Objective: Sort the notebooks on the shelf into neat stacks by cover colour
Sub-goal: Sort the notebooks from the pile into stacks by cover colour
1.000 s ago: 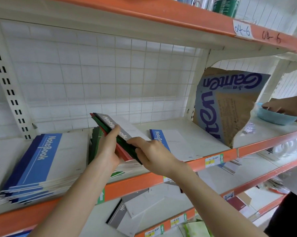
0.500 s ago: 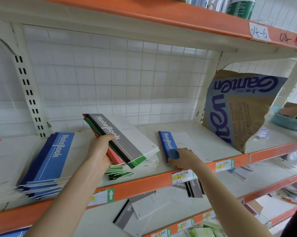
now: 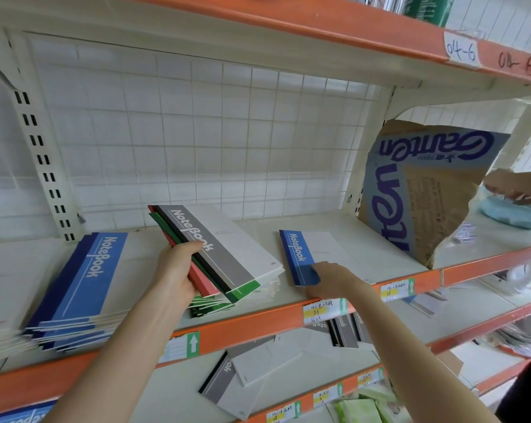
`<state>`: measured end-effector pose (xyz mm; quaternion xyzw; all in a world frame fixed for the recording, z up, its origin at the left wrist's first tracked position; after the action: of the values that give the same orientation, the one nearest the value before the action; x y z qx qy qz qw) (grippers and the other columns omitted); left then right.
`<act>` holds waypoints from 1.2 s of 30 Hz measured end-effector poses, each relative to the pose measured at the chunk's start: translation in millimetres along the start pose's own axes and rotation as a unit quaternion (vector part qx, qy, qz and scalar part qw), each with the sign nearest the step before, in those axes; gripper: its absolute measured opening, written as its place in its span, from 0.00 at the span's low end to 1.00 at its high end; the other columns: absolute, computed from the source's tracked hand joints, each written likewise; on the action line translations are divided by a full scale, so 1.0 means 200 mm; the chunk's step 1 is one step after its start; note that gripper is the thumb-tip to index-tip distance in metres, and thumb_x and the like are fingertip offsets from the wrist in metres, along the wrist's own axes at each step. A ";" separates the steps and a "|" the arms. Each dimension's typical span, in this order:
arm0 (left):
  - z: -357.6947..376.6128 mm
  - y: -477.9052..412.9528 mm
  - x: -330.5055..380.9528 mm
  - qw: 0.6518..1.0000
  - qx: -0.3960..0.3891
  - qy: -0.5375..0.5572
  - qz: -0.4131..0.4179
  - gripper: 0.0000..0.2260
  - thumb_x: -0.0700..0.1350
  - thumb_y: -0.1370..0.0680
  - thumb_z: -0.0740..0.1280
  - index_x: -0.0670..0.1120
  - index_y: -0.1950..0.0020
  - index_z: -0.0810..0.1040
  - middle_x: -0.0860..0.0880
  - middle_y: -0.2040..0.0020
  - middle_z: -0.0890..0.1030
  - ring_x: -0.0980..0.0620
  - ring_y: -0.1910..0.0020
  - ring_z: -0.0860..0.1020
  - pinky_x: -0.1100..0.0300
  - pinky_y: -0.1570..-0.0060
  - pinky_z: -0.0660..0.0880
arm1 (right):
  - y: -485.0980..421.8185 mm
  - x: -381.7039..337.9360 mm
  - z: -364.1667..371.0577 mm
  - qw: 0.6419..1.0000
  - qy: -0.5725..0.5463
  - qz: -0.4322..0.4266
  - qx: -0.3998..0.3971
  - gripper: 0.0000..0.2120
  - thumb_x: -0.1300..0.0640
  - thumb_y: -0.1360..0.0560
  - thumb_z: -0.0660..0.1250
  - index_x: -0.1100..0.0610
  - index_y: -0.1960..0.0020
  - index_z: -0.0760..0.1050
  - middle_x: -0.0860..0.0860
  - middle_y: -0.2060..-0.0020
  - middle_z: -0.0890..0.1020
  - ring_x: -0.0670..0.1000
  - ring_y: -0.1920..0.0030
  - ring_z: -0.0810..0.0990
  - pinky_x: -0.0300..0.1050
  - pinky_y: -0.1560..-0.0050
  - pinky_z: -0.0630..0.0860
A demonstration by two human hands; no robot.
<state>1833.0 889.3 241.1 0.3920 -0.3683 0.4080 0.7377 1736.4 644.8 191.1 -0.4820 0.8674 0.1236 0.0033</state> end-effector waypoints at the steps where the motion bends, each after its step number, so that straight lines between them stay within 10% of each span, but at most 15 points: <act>1: 0.00 0.00 0.00 1.000 0.000 0.000 0.001 0.08 0.36 0.22 0.62 0.44 0.44 0.71 0.45 0.57 0.77 0.48 0.61 0.76 0.52 0.60 0.72 | -0.01 -0.01 0.01 1.000 0.006 0.001 0.012 0.19 0.48 0.25 0.64 0.59 0.40 0.69 0.55 0.44 0.77 0.53 0.47 0.76 0.39 0.54 0.70; 6: 0.00 -0.01 -0.01 1.000 0.005 0.002 -0.004 0.08 0.36 0.22 0.62 0.44 0.44 0.71 0.45 0.58 0.77 0.48 0.62 0.76 0.54 0.61 0.72 | -0.05 -0.05 0.08 0.996 0.024 0.042 0.076 0.26 0.37 0.28 0.61 0.57 0.43 0.70 0.55 0.48 0.76 0.55 0.50 0.75 0.49 0.48 0.75; 10: 0.00 -0.01 0.00 1.000 0.006 -0.003 -0.007 0.08 0.37 0.22 0.62 0.44 0.44 0.71 0.45 0.58 0.77 0.48 0.61 0.76 0.55 0.64 0.72 | -0.02 -0.08 0.03 0.989 0.033 0.002 0.147 0.20 0.46 0.19 0.50 0.60 0.40 0.69 0.59 0.46 0.77 0.59 0.48 0.77 0.47 0.54 0.71; 18: 0.07 -0.03 -0.03 1.000 -0.016 -0.019 -0.011 0.10 0.36 0.21 0.61 0.45 0.41 0.71 0.44 0.56 0.77 0.47 0.59 0.76 0.52 0.61 0.72 | 0.13 -0.07 -0.17 0.872 -0.308 -0.030 0.379 0.14 0.62 0.19 0.51 0.65 0.53 0.74 0.51 0.70 0.70 0.52 0.69 0.67 0.44 0.70 0.59; 23: 0.20 0.00 -0.07 0.998 -0.036 0.031 -0.034 0.07 0.43 0.19 0.60 0.49 0.42 0.71 0.45 0.56 0.77 0.46 0.57 0.76 0.48 0.58 0.72 | 0.32 -0.37 -0.18 0.882 -0.230 -0.268 0.313 0.26 0.47 0.24 0.49 0.63 0.42 0.76 0.51 0.72 0.74 0.52 0.70 0.69 0.39 0.69 0.57; 29: 0.18 -0.02 -0.09 0.997 -0.057 0.049 -0.033 0.07 0.41 0.20 0.61 0.46 0.42 0.70 0.43 0.55 0.78 0.45 0.59 0.77 0.51 0.63 0.74 | 0.41 -0.47 -0.12 0.852 -0.203 -0.421 0.235 0.21 0.53 0.22 0.54 0.65 0.38 0.74 0.58 0.49 0.82 0.48 0.53 0.77 0.34 0.54 0.70; 32: 0.14 -0.03 -0.07 0.999 -0.030 0.030 -0.005 0.09 0.36 0.22 0.61 0.47 0.45 0.71 0.45 0.56 0.78 0.45 0.59 0.77 0.48 0.56 0.75 | 0.35 -0.39 -0.17 0.885 -0.280 -0.346 0.135 0.23 0.47 0.20 0.53 0.60 0.35 0.72 0.54 0.39 0.78 0.47 0.42 0.76 0.35 0.43 0.69; 36: 0.08 -0.05 -0.03 1.000 -0.007 0.022 0.011 0.12 0.36 0.22 0.62 0.47 0.41 0.70 0.47 0.56 0.78 0.48 0.61 0.77 0.56 0.66 0.72 | 0.11 -0.11 -0.13 0.981 -0.150 -0.009 0.123 0.21 0.47 0.24 0.60 0.58 0.37 0.72 0.56 0.43 0.78 0.58 0.41 0.75 0.45 0.44 0.70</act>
<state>1835.9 869.7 240.1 0.3736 -0.3593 0.4223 0.7436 1732.7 668.8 223.5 -0.4621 0.8611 0.0867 0.1936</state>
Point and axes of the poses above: each hand's wrist, its own y-axis away from the middle knuckle, its own z-axis out of the palm, x = y × z, the point moved 3 cm from there along -y, towards the middle knuckle
